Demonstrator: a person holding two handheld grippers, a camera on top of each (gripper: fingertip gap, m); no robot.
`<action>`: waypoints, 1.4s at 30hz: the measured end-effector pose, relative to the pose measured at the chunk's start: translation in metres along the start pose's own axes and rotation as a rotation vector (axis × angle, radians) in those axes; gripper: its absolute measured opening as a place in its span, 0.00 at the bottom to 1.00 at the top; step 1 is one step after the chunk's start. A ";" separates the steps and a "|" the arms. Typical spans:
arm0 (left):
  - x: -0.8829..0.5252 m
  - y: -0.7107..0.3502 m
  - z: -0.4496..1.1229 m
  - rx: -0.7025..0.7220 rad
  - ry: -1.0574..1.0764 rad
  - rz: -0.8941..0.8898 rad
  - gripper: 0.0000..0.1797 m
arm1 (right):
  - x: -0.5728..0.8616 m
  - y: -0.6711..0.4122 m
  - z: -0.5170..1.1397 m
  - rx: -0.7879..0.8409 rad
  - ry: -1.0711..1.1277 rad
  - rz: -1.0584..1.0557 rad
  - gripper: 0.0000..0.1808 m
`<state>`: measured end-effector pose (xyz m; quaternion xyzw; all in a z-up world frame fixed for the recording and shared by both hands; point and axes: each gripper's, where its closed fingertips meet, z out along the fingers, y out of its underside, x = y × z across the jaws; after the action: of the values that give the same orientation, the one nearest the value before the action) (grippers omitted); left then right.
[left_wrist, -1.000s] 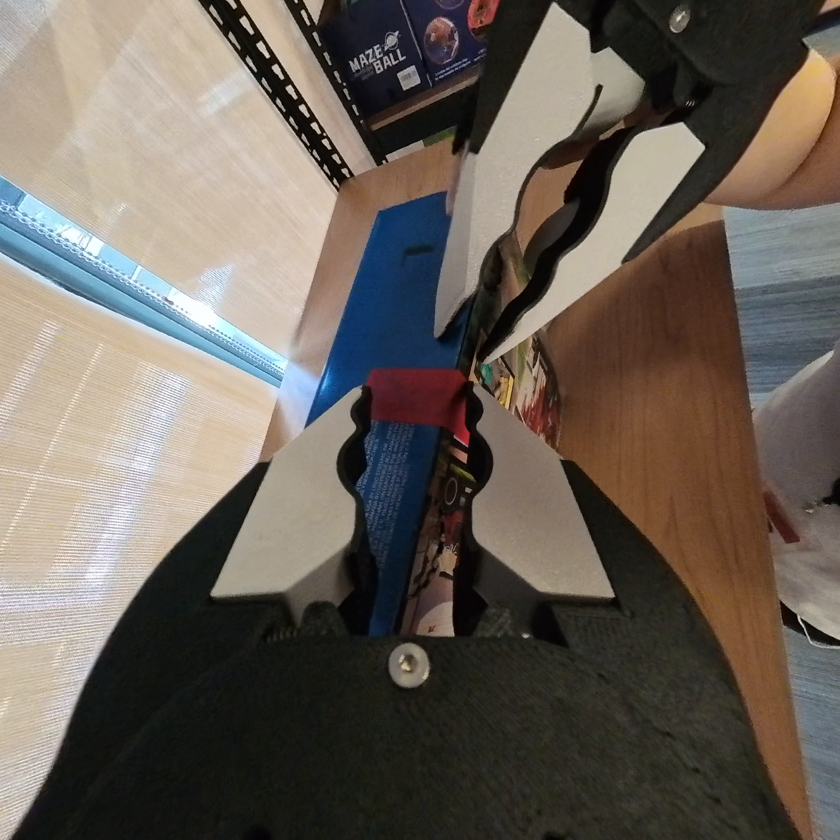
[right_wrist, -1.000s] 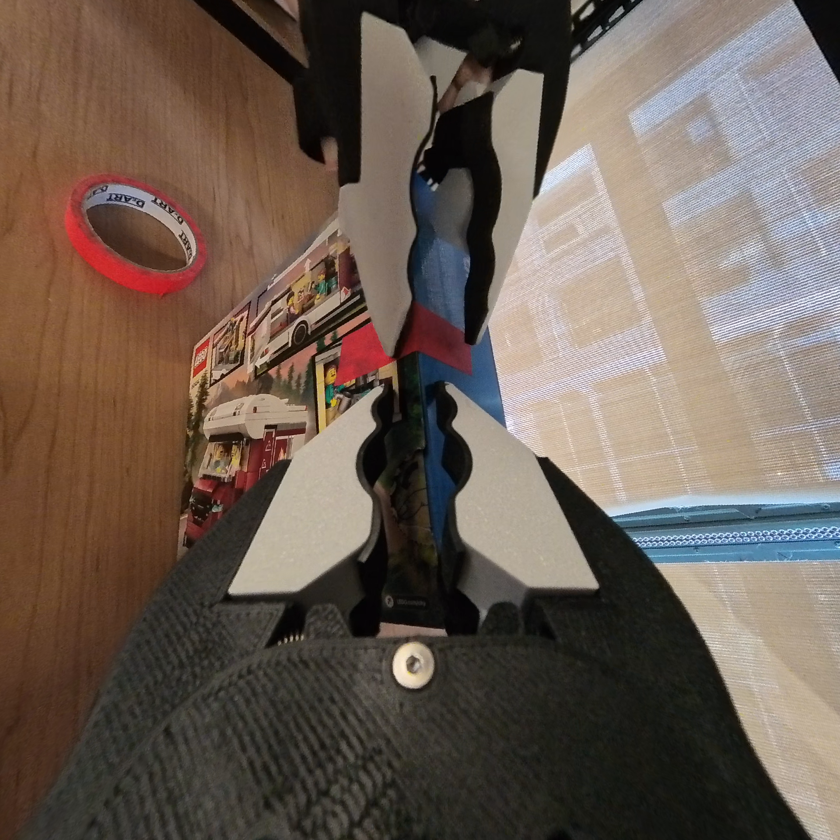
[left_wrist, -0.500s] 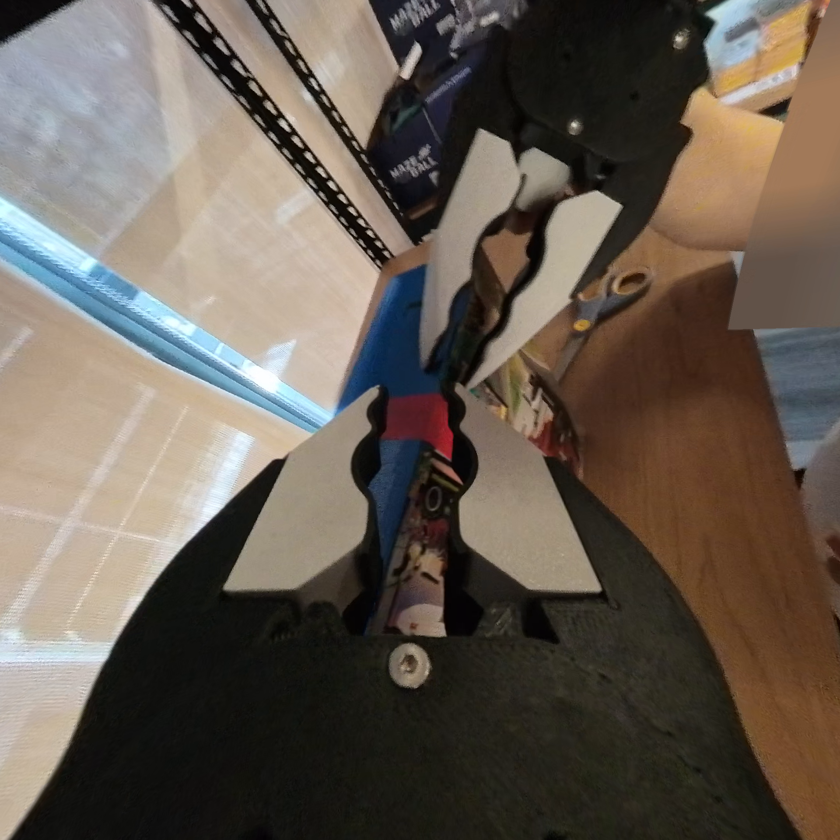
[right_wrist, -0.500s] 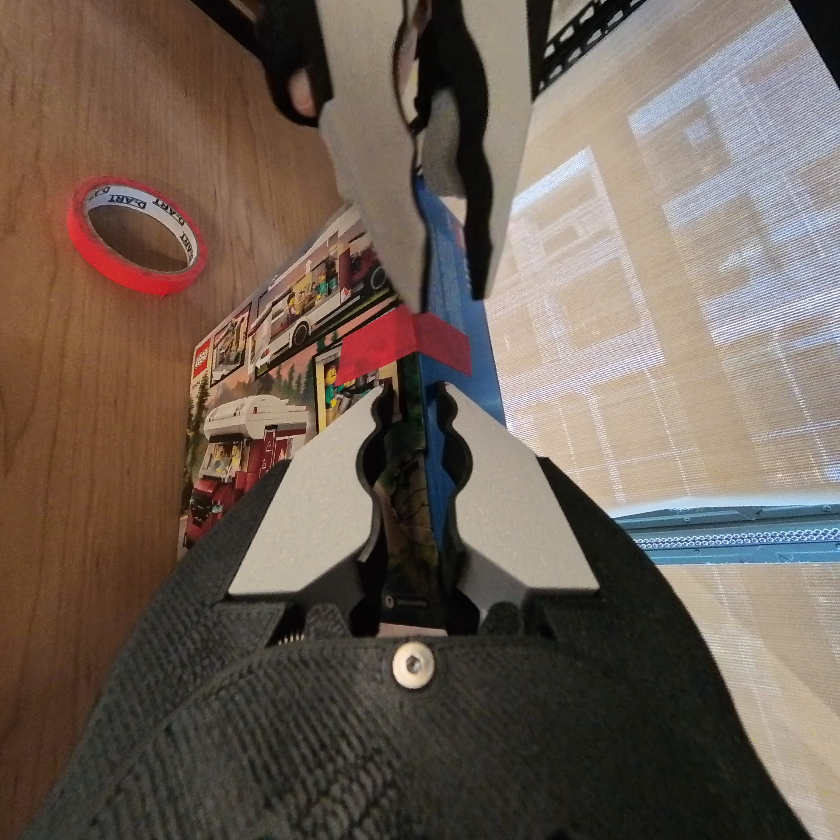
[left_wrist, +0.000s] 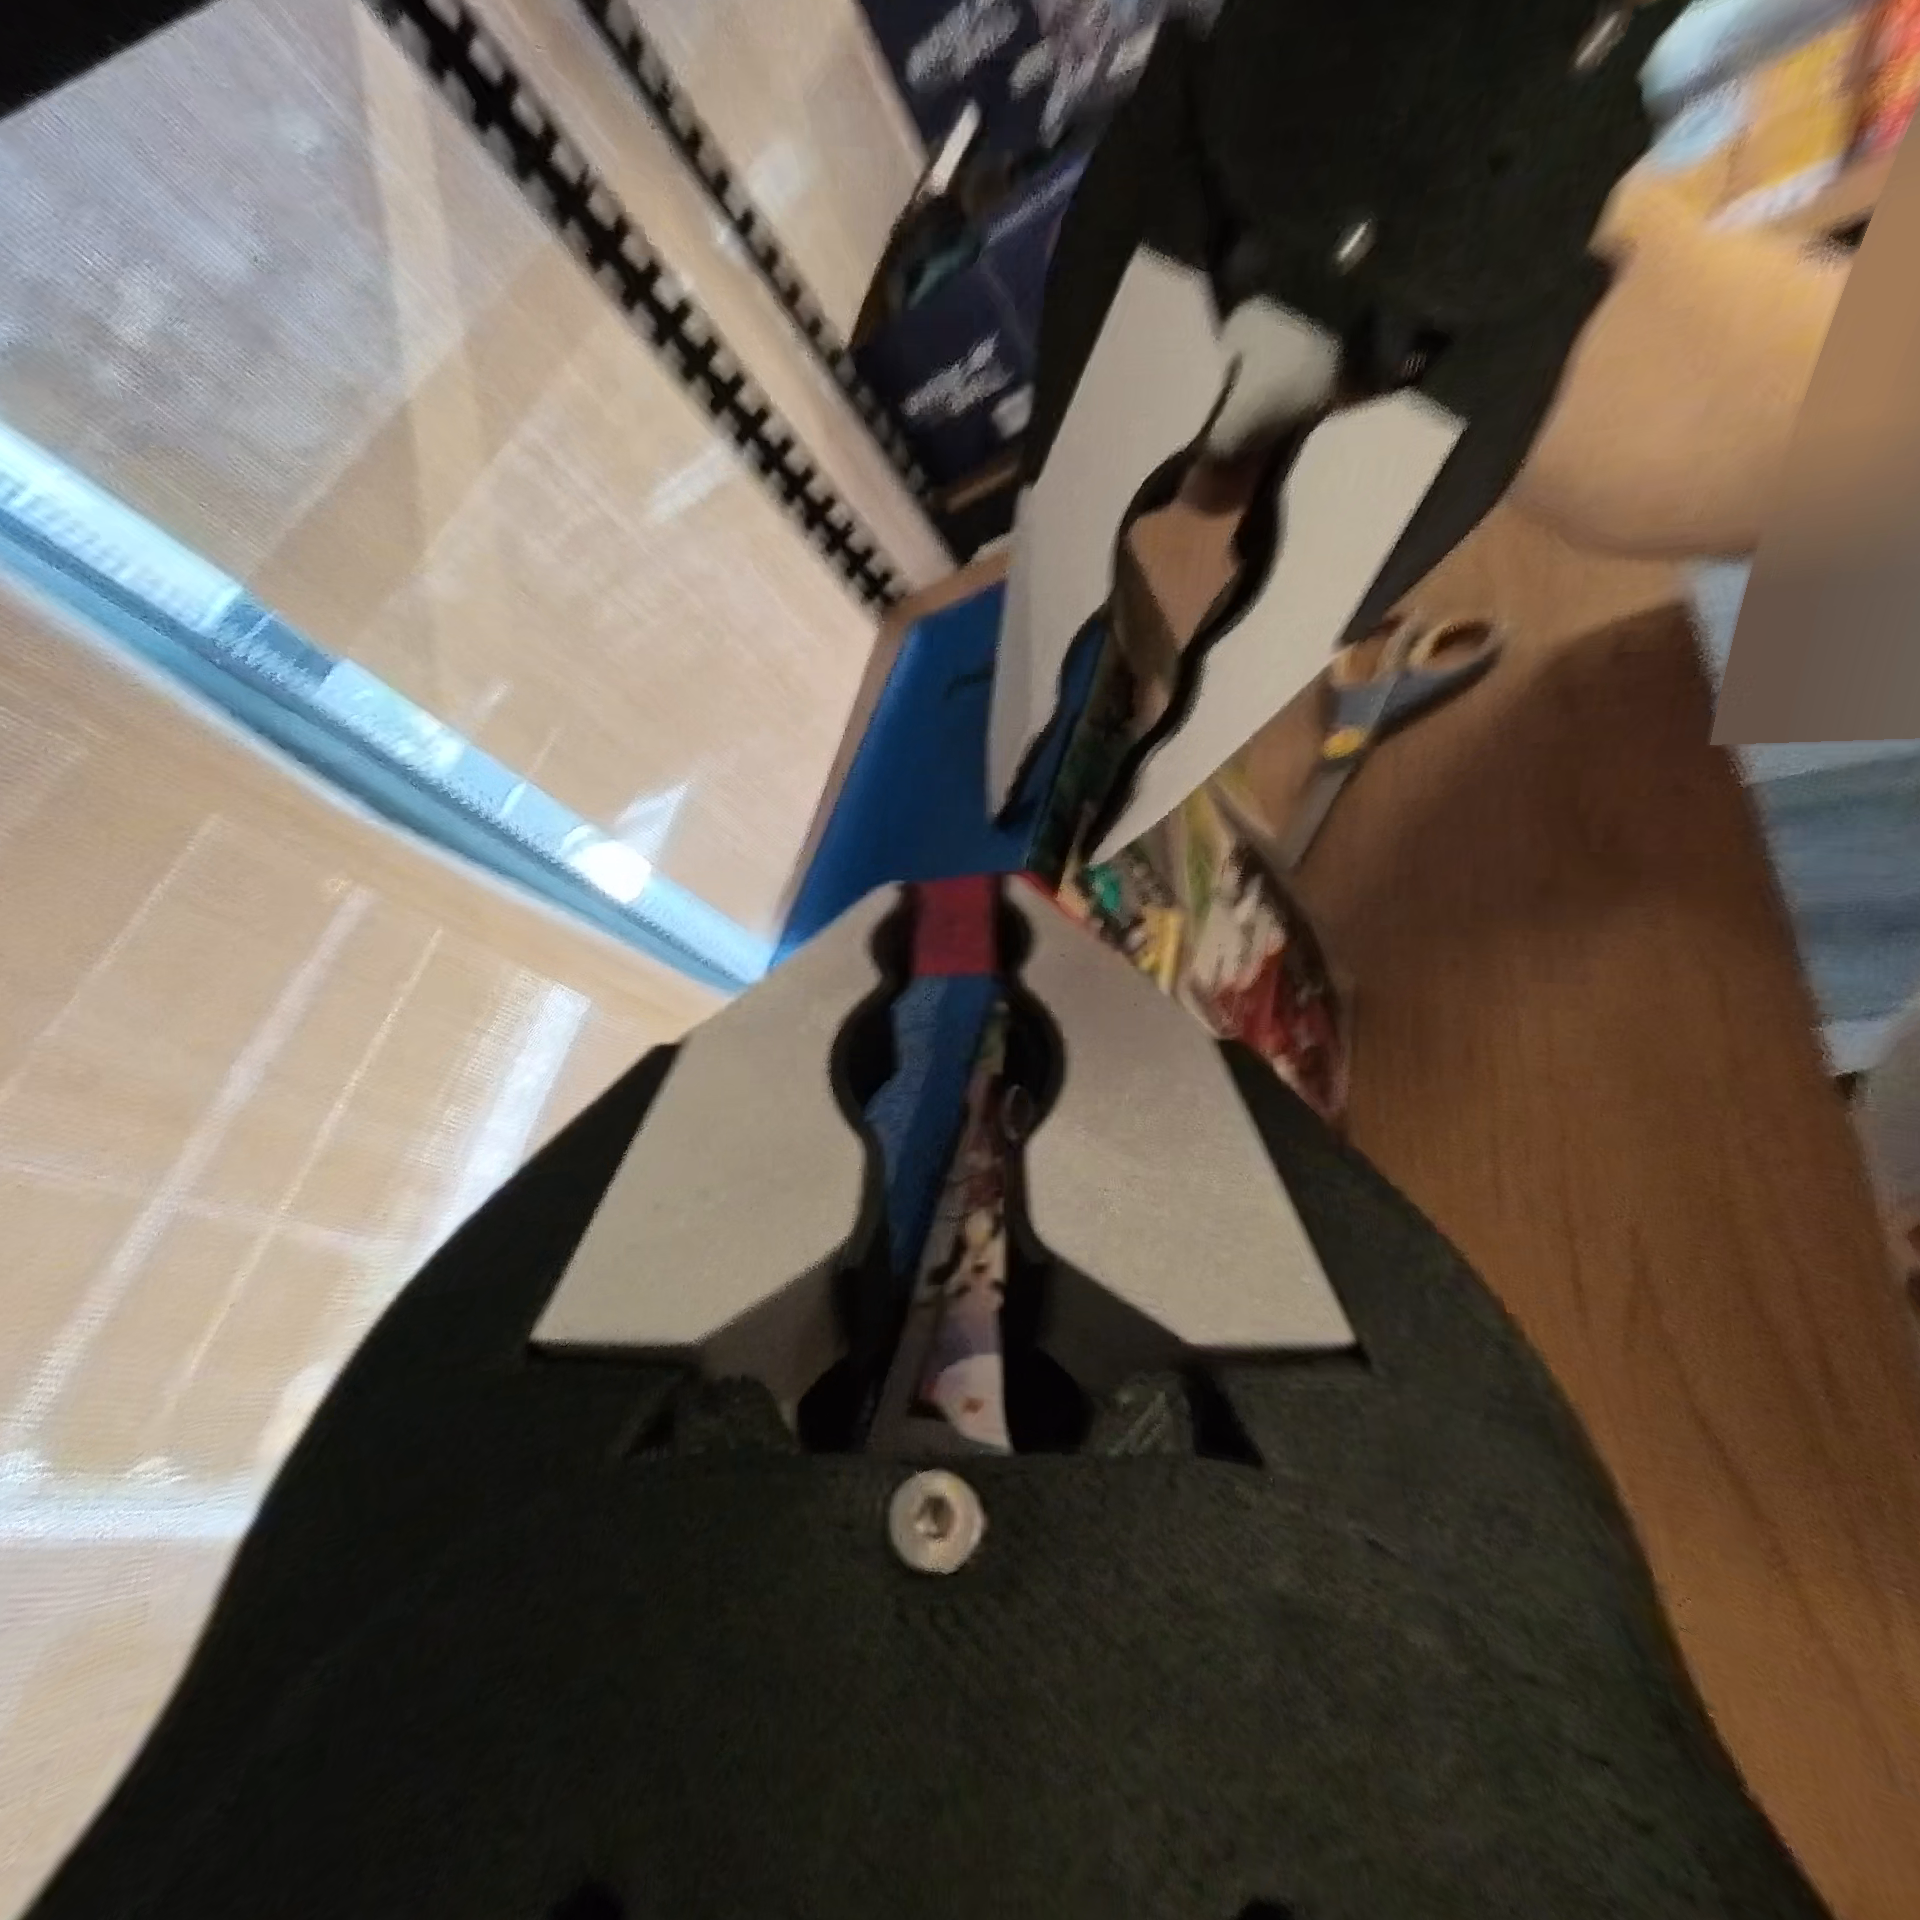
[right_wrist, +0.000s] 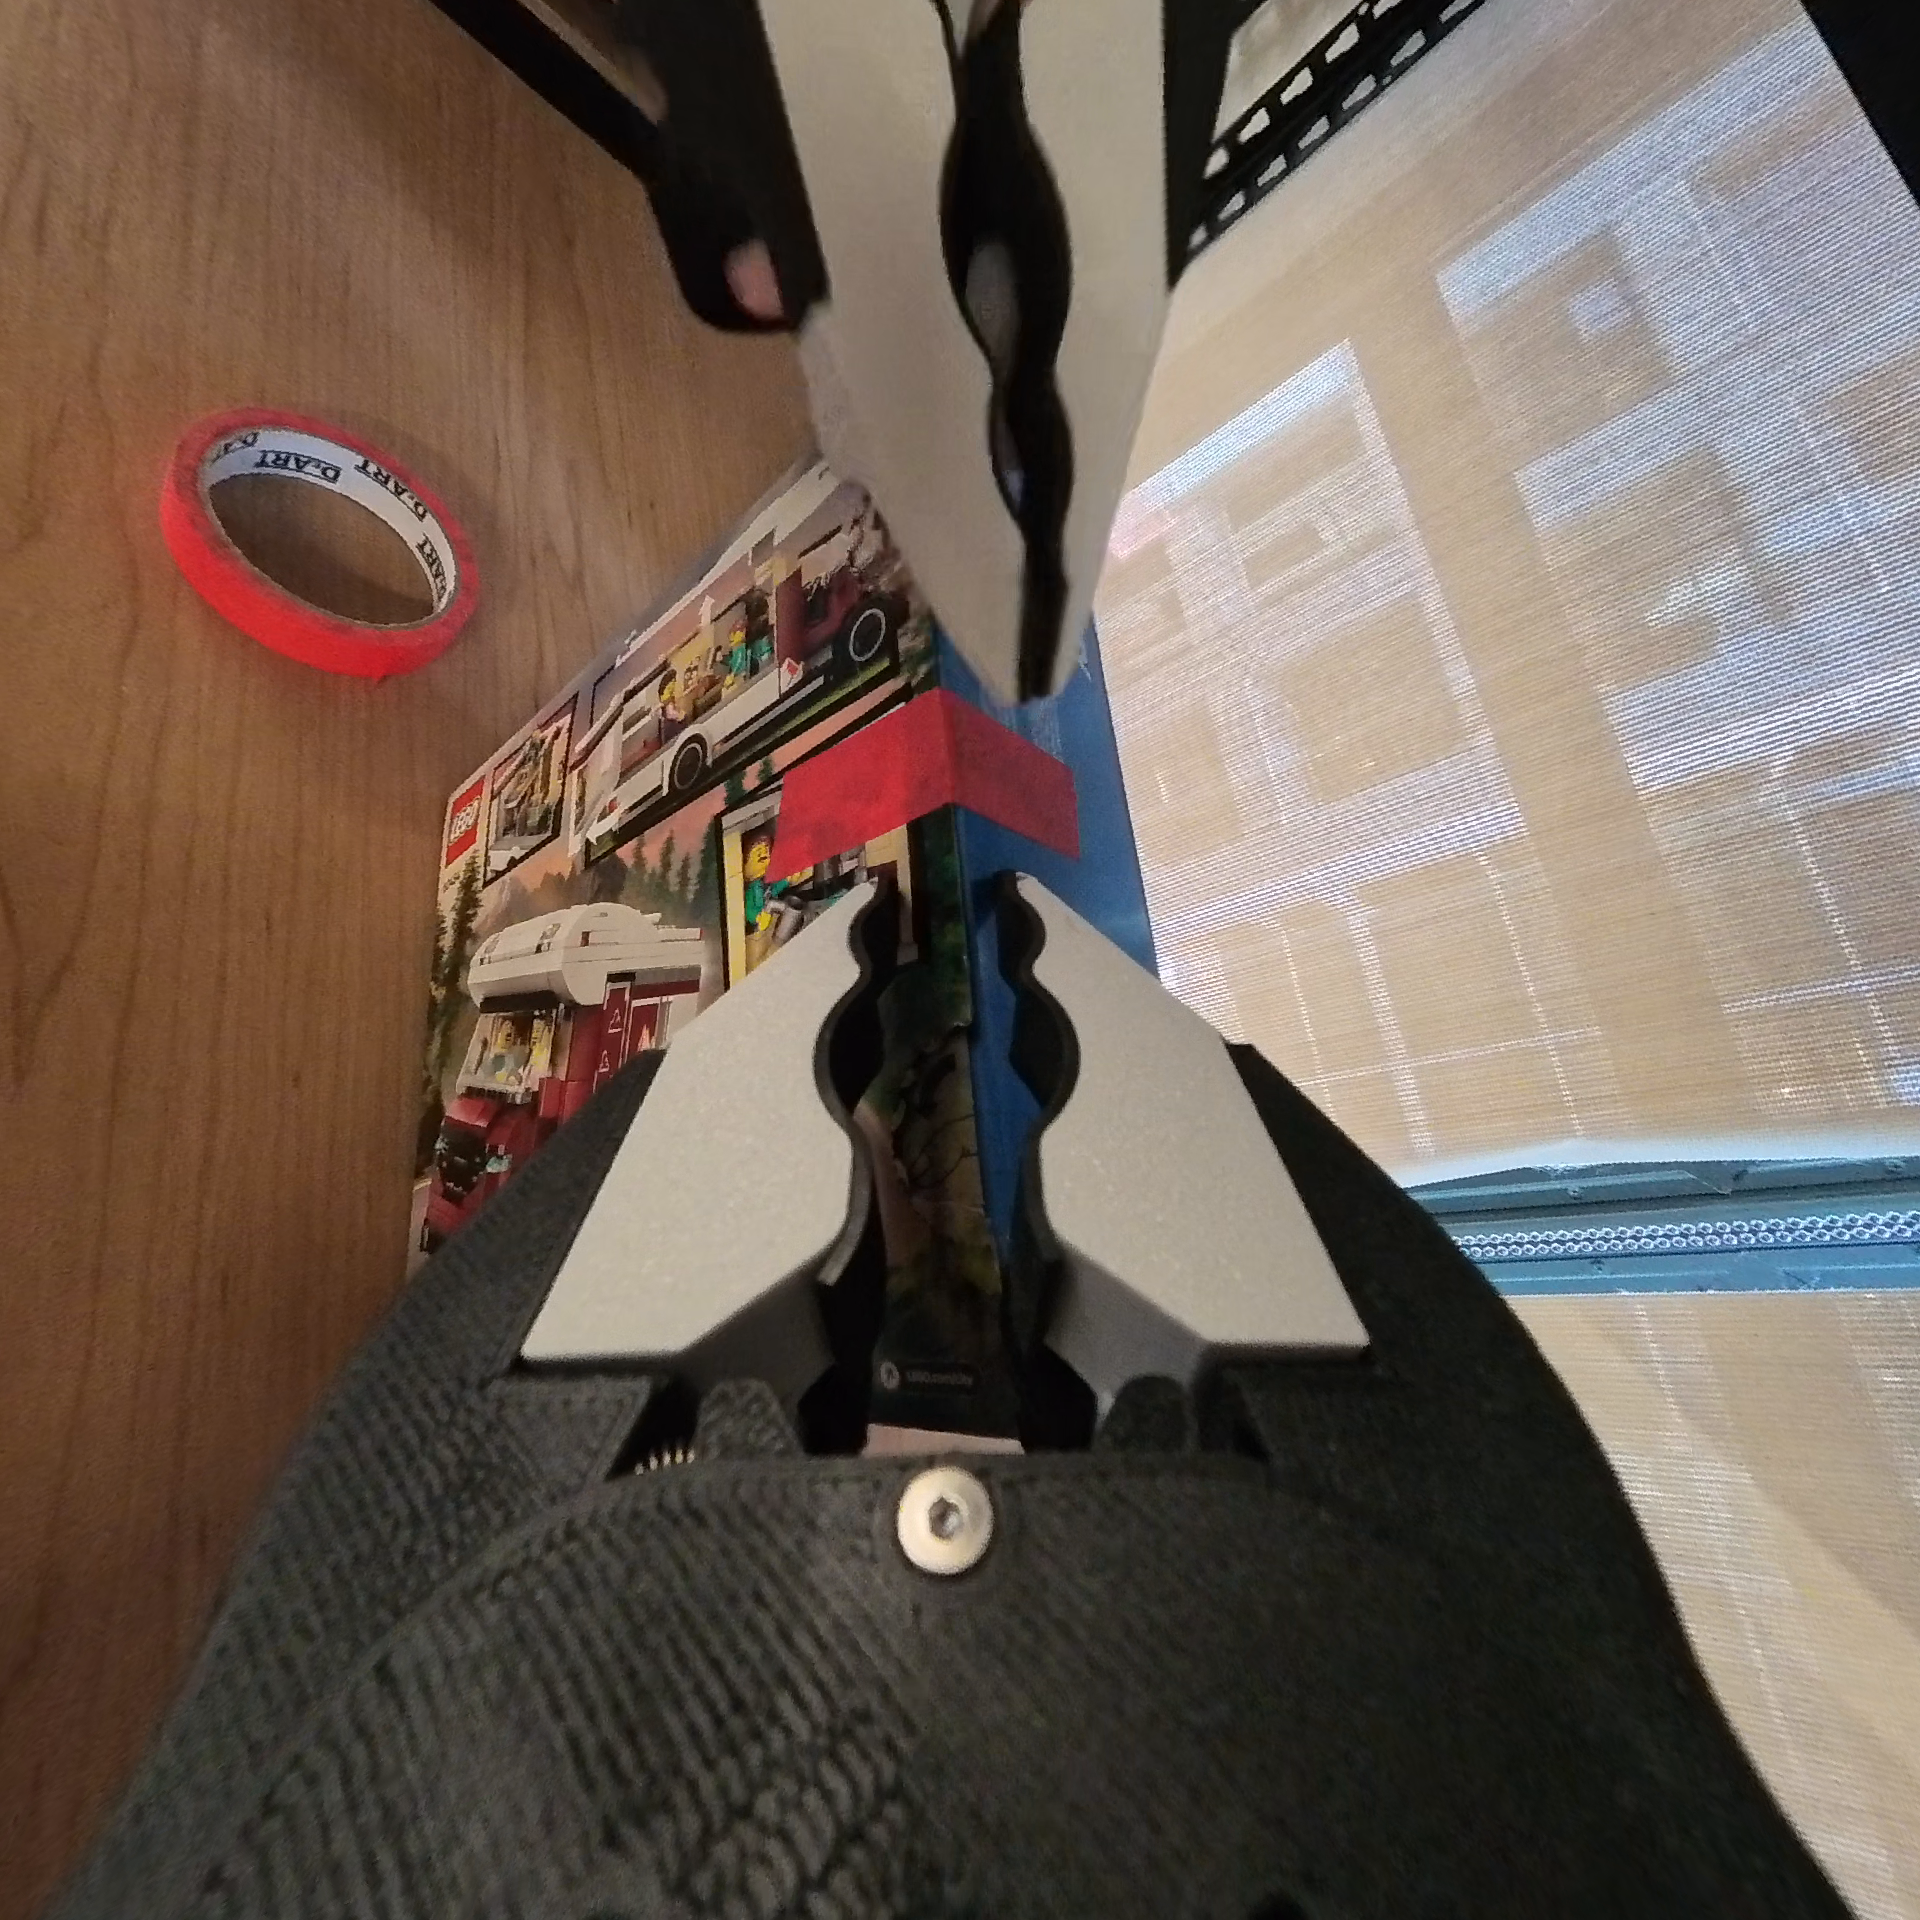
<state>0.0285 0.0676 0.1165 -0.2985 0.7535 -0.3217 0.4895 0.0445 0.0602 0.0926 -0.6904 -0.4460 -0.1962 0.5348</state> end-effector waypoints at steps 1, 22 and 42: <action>0.007 -0.004 -0.003 0.031 0.051 -0.023 0.15 | 0.000 0.000 0.000 0.000 0.000 0.000 0.10; 0.008 0.022 0.007 -0.126 0.004 0.194 0.10 | 0.001 0.000 0.000 -0.010 -0.015 0.021 0.10; 0.011 0.024 0.006 -0.032 0.021 0.249 0.22 | 0.002 0.001 0.000 -0.025 -0.039 0.069 0.11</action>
<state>0.0267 0.0731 0.0897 -0.2070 0.7948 -0.2495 0.5130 0.0458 0.0612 0.0933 -0.7156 -0.4298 -0.1698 0.5237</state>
